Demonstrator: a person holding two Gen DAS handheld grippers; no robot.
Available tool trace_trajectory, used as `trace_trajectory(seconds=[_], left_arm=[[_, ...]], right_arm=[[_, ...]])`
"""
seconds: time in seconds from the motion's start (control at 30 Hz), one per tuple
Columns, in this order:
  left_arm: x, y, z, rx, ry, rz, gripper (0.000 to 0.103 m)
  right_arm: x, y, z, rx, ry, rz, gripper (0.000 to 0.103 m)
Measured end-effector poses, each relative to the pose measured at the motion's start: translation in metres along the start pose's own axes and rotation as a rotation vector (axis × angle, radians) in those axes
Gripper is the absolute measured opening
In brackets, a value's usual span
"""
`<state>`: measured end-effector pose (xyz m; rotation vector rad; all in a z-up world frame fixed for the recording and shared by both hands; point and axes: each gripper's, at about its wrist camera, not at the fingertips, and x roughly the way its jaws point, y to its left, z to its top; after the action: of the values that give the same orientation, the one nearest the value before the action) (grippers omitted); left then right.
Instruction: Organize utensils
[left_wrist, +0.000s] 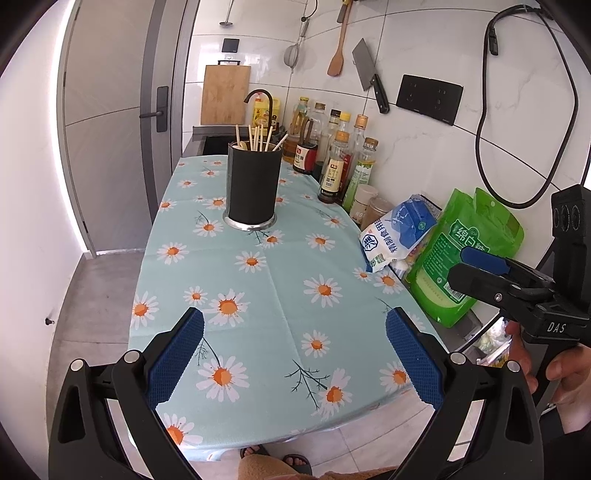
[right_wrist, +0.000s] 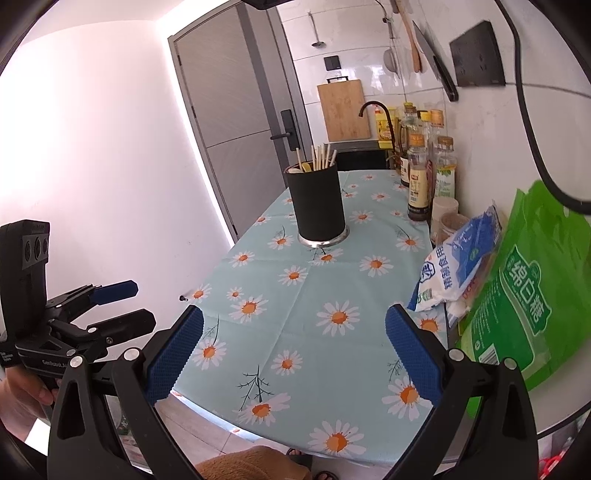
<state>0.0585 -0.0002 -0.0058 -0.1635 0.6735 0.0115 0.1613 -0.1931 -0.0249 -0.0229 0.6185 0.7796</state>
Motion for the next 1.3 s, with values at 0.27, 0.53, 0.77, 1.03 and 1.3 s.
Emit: trace_trajectory(seconds=[0.27,0.53,0.77,1.03,1.3], left_arm=[[0.001,-0.001,-0.002,0.008,0.001,0.004,0.096],[0.002,-0.004,-0.003,0.011,0.009,0.001,0.096],[0.003,-0.005,-0.004,0.009,0.01,0.009,0.096],[0.006,-0.008,-0.004,0.009,0.017,0.004,0.096],[0.004,-0.012,-0.002,0.012,0.01,-0.002,0.096]], right_arm=[[-0.002,0.002,0.001,-0.017,0.001,-0.004,0.098],[-0.001,0.001,-0.005,-0.02,0.021,-0.007,0.098],[-0.001,-0.003,-0.008,0.004,0.028,-0.005,0.098],[0.0,-0.005,-0.009,0.002,0.033,-0.004,0.098],[0.0,-0.007,-0.009,0.003,0.038,-0.003,0.098]])
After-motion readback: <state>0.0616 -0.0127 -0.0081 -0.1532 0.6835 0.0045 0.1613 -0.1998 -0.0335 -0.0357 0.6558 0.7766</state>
